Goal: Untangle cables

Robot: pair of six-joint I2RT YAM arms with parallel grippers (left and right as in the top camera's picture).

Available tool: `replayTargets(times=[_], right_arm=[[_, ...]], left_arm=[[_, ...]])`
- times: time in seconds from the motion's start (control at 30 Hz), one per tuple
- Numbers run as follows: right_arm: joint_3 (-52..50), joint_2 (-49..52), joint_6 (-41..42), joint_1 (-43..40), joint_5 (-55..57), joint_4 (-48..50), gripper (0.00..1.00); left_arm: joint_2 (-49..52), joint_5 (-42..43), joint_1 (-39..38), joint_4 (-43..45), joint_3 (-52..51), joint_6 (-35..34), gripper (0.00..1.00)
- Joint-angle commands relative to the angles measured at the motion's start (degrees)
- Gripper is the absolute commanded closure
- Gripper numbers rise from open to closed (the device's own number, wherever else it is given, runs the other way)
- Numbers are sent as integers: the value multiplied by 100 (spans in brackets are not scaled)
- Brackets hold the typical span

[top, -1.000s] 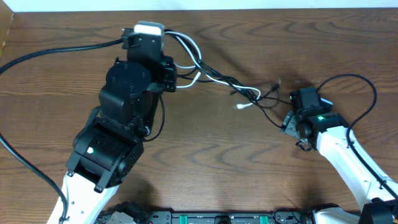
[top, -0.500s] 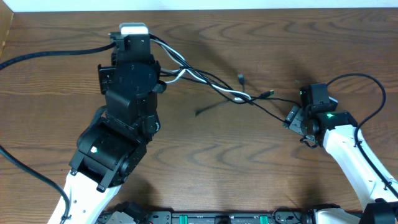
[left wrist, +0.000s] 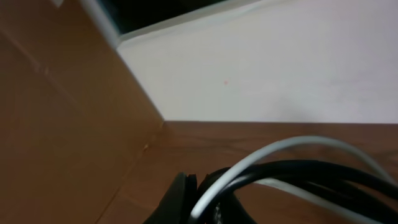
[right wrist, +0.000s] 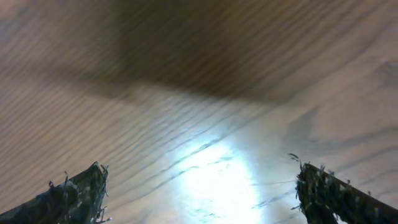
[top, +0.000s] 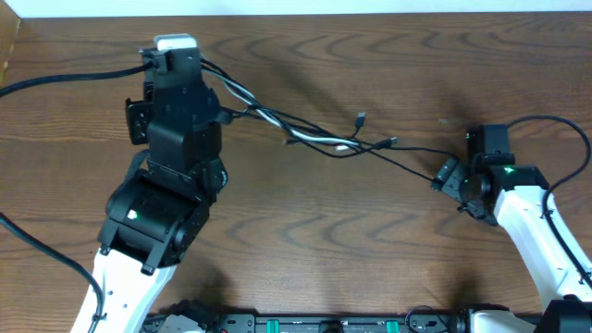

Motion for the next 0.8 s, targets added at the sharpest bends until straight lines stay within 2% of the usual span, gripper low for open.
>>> replayTargets(times=[0.0, 0.57, 0.77], right_arm=[[-177, 122, 166, -619, 1362, -151, 4], [-177, 122, 52, -879, 1340, -162, 2], [-177, 122, -166, -879, 1200, -146, 1]], left_arm=[[-271, -1705, 658, 101, 219, 116, 92], [-271, -1703, 2144, -35, 216, 103, 92], [-271, -1641, 2396, -79, 216, -186, 92]])
